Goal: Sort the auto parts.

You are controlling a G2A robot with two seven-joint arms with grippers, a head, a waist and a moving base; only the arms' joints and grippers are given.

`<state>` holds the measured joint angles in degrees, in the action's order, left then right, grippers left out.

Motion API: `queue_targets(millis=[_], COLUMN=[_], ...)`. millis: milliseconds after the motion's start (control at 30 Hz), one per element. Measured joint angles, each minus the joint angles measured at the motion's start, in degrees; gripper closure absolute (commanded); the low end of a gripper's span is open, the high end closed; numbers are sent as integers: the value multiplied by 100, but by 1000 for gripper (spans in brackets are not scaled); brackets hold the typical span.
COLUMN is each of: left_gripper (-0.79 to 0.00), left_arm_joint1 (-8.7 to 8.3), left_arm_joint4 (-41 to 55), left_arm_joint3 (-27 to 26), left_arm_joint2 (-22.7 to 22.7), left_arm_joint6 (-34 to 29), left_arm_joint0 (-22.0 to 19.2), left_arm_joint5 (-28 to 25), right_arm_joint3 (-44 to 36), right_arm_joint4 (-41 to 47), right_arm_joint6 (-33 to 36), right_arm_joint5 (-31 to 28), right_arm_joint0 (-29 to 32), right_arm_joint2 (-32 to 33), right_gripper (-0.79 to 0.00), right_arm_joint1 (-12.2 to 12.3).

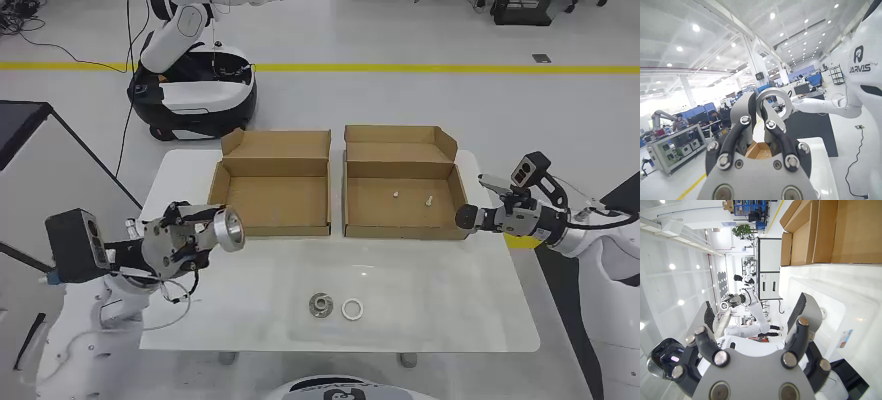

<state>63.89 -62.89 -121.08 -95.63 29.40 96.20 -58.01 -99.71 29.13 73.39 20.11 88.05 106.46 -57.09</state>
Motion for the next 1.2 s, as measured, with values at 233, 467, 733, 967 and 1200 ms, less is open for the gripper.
queue_targets(millis=[233,467,733,967,1200], left_gripper=[0,0,0,0,0], left_arm_joint1=[-32,-74,-106,-105,-103], left_arm_joint4=[180,307,359,357,412], left_arm_joint3=[-9,-56,-50,-51,-71], left_arm_joint2=[-46,-202,-347,-346,-318], left_arm_joint6=[523,904,990,988,949], left_arm_joint0=[10,211,349,348,339], left_arm_joint5=[1,1,0,0,34], right_arm_joint3=[0,0,0,0,0], right_arm_joint4=[0,0,0,0,0], right_arm_joint6=[0,0,0,0,0], right_arm_joint5=[0,0,0,0,0], right_arm_joint0=[0,0,0,0,0], right_arm_joint2=[0,0,0,0,0], right_gripper=[-785,-785,-785,-785,-785], right_arm_joint1=[0,0,0,0,0])
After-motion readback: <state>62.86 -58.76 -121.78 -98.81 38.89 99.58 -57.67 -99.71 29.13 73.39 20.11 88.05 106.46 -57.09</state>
